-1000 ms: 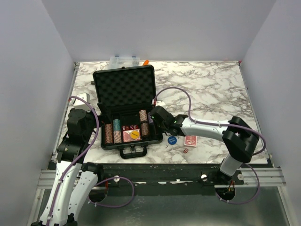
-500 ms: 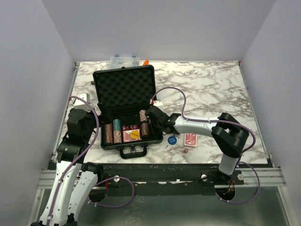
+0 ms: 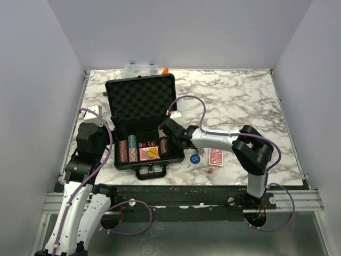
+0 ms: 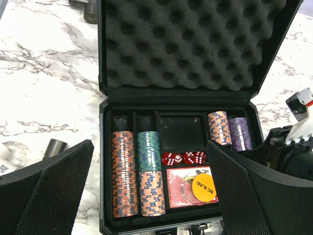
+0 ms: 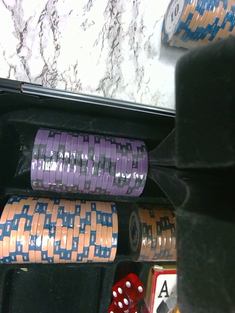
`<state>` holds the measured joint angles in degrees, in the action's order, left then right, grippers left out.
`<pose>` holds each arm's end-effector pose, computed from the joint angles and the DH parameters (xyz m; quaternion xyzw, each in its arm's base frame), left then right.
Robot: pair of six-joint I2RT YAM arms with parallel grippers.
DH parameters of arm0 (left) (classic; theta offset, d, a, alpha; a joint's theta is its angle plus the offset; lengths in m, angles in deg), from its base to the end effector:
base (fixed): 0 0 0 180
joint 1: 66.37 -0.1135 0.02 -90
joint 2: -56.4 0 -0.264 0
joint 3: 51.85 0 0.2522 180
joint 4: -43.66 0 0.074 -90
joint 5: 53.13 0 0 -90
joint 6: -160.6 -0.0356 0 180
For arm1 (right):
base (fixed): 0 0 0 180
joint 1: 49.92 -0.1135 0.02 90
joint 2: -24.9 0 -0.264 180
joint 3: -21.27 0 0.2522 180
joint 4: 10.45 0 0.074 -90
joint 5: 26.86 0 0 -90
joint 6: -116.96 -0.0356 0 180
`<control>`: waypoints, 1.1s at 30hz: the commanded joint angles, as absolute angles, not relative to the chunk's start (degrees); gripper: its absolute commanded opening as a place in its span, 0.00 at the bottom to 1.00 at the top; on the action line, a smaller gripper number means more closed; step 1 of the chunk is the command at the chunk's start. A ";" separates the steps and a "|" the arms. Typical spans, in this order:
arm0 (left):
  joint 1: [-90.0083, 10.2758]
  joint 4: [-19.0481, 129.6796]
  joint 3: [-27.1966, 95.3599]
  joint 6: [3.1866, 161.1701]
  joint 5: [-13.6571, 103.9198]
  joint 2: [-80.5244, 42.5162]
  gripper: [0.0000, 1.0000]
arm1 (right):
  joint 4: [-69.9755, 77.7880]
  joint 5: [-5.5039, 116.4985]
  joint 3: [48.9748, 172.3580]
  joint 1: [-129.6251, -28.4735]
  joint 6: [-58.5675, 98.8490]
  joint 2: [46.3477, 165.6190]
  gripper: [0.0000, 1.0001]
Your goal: Pack up texas hold em set
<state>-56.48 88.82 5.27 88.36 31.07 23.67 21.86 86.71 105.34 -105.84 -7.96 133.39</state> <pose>0.1286 -0.0188 0.3216 -0.0851 0.8180 -0.0951 0.5608 0.2314 0.3166 0.1705 -0.1134 0.9329 0.0622 0.3361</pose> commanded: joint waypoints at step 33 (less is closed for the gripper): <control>-56.16 88.80 5.33 88.03 31.41 22.25 0.97 | 26.73 91.29 113.04 -104.99 -4.34 134.31 0.07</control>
